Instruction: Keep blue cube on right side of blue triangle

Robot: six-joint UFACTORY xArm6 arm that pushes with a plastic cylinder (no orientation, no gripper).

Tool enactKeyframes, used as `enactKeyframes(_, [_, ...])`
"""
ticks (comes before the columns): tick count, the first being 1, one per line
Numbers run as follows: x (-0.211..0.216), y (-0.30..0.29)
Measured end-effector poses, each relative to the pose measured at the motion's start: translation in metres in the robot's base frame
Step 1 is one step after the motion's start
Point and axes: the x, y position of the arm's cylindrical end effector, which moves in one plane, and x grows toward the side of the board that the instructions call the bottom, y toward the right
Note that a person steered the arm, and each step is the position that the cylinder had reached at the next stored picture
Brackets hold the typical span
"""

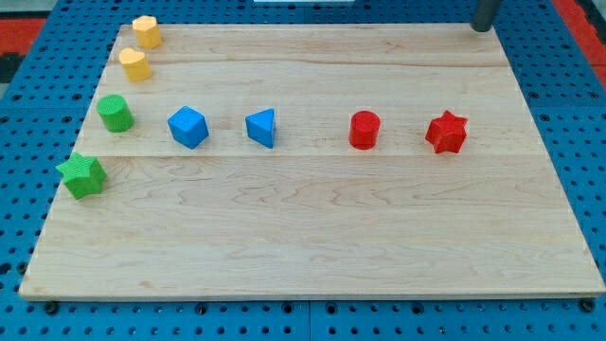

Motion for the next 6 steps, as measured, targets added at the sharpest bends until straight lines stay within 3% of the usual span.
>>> enactKeyframes(3, [-0.006, -0.023])
enactKeyframes(5, [0.09, -0.044])
enactKeyframes(6, [0.091, -0.089])
